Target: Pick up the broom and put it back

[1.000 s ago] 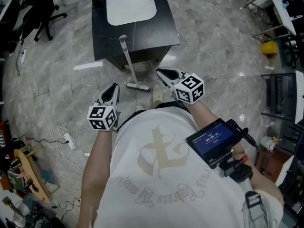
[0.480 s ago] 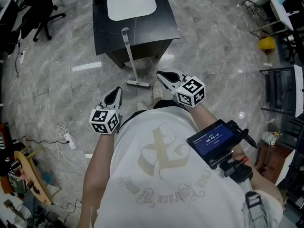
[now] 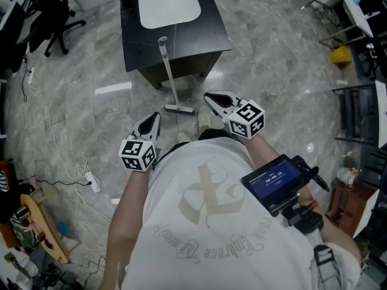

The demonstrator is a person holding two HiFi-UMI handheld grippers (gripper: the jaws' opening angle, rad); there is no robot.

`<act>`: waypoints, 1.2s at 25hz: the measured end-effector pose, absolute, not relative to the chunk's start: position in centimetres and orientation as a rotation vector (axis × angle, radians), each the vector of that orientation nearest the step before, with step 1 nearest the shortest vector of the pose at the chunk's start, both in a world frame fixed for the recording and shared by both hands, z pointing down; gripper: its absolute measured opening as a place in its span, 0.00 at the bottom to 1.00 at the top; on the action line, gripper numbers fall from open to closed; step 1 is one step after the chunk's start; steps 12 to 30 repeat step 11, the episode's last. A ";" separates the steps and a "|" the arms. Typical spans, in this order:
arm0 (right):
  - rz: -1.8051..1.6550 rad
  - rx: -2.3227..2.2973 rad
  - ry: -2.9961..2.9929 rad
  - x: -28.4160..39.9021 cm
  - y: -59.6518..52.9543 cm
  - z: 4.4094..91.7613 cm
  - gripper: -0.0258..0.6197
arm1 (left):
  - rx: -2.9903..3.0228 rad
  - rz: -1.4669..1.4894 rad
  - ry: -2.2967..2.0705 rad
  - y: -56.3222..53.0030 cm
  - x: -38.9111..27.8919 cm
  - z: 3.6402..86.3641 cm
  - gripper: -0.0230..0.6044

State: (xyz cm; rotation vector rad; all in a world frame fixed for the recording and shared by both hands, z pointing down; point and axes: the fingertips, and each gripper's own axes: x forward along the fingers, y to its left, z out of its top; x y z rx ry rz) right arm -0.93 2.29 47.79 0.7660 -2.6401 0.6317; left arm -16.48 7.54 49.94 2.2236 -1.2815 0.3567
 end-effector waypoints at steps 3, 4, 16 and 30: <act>0.629 0.765 -2.642 -1.0 2.3 47.8 0.07 | 2.229 0.362 -1.279 7.4 -16.5 50.0 0.06; 0.628 0.765 -2.642 -0.9 2.3 47.9 0.07 | 2.230 0.363 -1.278 7.4 -16.5 50.1 0.06; 0.620 0.766 -2.637 -0.5 2.3 47.9 0.07 | 2.235 0.364 -1.267 7.5 -16.0 50.3 0.06; 0.620 0.766 -2.637 -0.5 2.3 47.9 0.07 | 2.235 0.364 -1.267 7.5 -16.0 50.3 0.06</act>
